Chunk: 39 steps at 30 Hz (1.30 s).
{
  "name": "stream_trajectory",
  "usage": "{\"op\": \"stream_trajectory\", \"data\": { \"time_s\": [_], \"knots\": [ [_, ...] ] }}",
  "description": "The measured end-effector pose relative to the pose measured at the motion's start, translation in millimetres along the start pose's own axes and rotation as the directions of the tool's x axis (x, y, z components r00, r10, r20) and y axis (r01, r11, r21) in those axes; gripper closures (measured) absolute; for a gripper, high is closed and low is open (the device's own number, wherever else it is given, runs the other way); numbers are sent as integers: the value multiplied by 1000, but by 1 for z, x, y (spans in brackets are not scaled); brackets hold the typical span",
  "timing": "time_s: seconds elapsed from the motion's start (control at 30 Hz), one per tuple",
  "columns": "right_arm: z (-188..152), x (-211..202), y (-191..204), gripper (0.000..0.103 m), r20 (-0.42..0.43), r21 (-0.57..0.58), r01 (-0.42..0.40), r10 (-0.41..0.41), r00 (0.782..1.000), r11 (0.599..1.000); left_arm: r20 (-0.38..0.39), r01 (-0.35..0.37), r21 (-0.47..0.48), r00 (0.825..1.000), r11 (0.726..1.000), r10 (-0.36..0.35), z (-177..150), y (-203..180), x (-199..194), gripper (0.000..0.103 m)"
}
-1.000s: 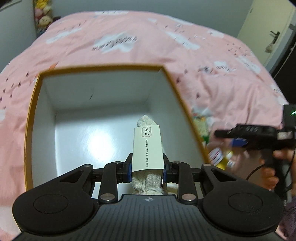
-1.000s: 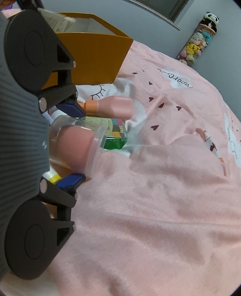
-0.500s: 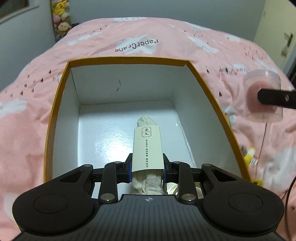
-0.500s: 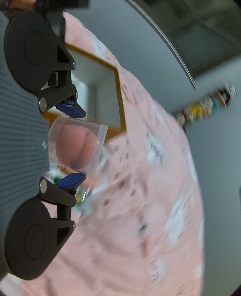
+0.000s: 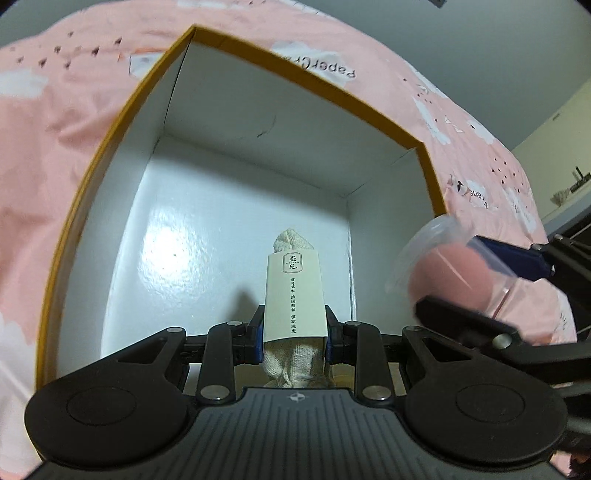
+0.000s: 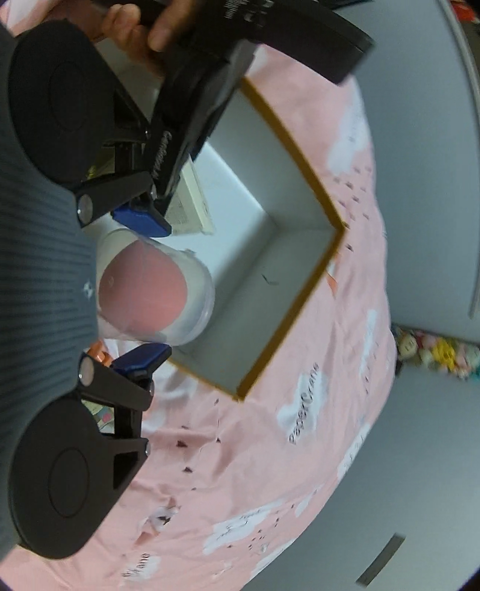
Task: Organize rigid objects
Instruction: 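Lower pouch and sponge cup into the box and open both tools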
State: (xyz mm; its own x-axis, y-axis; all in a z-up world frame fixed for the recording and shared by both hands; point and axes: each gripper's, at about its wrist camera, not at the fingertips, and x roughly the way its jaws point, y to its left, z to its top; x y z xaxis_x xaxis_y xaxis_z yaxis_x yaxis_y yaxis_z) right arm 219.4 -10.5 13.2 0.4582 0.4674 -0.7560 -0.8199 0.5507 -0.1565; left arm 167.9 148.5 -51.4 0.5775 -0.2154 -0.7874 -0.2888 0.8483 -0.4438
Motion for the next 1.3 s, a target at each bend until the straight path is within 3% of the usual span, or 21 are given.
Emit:
{"op": "stream_trajectory", "data": {
  "time_s": [0.27,0.47,0.63,0.77,0.97,1.2,1.3],
  "knots": [
    [0,25,19,42,-81,-150,1,-13,997,989,-28,-22,-31,999,999,21,-3,3,13,71],
    [-4,32,25,42,-116,-189,-1,-21,993,982,-8,-139,62,990,988,140,-5,-7,7,54],
    [-4,37,26,42,-130,-187,-13,-12,991,982,-7,-158,83,987,984,159,-6,-8,3,53],
    [-2,44,24,42,-147,-173,-22,-3,989,985,1,-141,92,990,986,142,-5,-9,-4,53],
    [2,54,19,41,-181,-163,-46,16,983,986,-20,-39,27,999,999,40,2,2,-4,53],
    [5,65,25,45,-238,-190,-114,67,969,975,-46,-61,51,997,997,63,0,-2,7,55],
    [5,73,32,44,-292,-268,-117,35,956,956,-47,-59,53,997,997,62,1,-1,7,55]
  ]
}}
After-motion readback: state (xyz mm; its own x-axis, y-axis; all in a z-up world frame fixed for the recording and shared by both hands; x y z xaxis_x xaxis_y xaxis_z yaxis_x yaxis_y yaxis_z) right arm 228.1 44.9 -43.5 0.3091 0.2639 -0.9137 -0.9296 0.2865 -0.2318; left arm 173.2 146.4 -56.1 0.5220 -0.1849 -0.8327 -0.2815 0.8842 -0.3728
